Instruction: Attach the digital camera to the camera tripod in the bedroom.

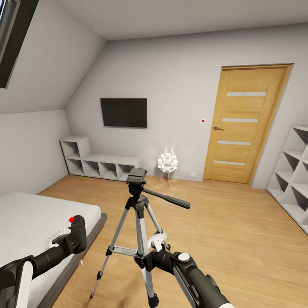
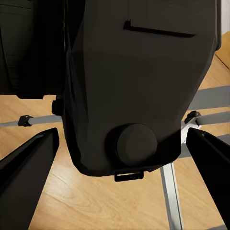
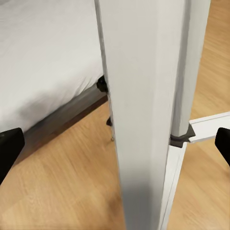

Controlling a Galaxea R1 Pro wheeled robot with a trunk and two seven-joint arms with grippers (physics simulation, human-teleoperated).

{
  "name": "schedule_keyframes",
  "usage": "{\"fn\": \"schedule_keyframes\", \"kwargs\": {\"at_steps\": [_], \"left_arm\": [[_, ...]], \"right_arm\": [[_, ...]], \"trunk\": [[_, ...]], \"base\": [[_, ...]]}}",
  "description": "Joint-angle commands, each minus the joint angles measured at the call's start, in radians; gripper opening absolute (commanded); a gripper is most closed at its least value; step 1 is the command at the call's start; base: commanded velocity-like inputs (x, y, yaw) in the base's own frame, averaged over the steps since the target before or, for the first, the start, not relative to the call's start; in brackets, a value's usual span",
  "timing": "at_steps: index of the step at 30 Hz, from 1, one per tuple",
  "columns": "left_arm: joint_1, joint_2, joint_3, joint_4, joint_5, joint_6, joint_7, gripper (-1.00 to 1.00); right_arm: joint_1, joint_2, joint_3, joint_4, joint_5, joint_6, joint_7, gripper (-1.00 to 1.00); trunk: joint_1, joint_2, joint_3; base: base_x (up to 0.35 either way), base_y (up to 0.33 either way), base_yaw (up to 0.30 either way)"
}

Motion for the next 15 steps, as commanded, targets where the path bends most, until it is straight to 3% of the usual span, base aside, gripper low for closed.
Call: {"fn": "schedule_keyframes", "kwargs": {"at_steps": [1, 15], "left_arm": [[-0.001, 0.000, 0.002, 0.000, 0.013, 0.009, 0.003, -1.00], [0.000, -0.001, 0.000, -0.001, 0.013, 0.009, 0.002, -1.00]], "right_arm": [[0.000, 0.000, 0.002, 0.001, 0.000, 0.004, 0.002, 1.00], [0.000, -0.001, 0.009, 0.007, 0.011, -0.006, 0.002, 1.00]], "trunk": [[0.000, -0.001, 0.000], [0.000, -0.001, 0.000]], "base": [[0.000, 0.000, 0.000], [0.000, 0.000, 0.000]]}}
